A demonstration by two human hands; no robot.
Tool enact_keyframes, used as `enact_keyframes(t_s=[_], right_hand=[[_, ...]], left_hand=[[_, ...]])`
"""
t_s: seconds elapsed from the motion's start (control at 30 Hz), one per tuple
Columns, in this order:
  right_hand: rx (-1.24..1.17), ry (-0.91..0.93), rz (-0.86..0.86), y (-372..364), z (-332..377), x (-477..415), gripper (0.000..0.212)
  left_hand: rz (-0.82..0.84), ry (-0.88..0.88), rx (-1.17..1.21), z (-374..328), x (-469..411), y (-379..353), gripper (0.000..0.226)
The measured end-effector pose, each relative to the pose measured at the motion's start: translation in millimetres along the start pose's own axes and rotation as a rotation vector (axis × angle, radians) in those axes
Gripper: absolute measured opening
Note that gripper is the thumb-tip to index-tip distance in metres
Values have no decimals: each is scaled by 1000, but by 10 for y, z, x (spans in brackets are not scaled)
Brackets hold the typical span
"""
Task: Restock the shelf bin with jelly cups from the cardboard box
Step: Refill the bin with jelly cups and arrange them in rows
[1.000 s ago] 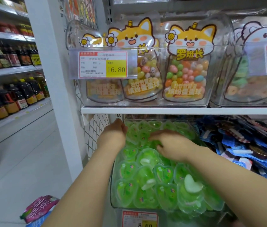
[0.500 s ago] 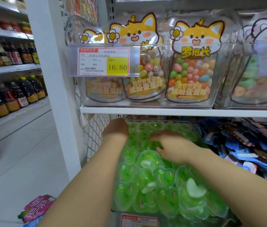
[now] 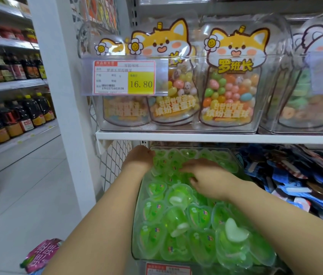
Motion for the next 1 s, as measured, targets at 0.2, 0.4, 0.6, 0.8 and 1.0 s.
enact_keyframes(t_s=[0.2,0.4,0.6,0.8,1.0], right_hand=[[1,13,-10,10,10,2,49],[7,16,-11,-11,19,-32,50],[22,41,-25,-14,23,-21,51],[28,66,-49,-15,16,-20,52],[45,68,-57,-24,16,-43,53]], left_hand=[[9,-6,25,34,65,37,42],[-18,4,-110,15,17,-23,36],[-142,22,-258,-50,116,-44,24],[-136,-123,-230,-65,276,3,22],[-80,-277,-366,43,418,-55,31]])
Point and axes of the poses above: each hand's wrist, its own x-axis away from the middle knuckle, its own y-axis out of the back of the hand, z = x × y, the point moved 2 cm from there along -x, towards the middle knuckle, and after that the axes turned 15 degrees about -x, right-handed, at the moved point
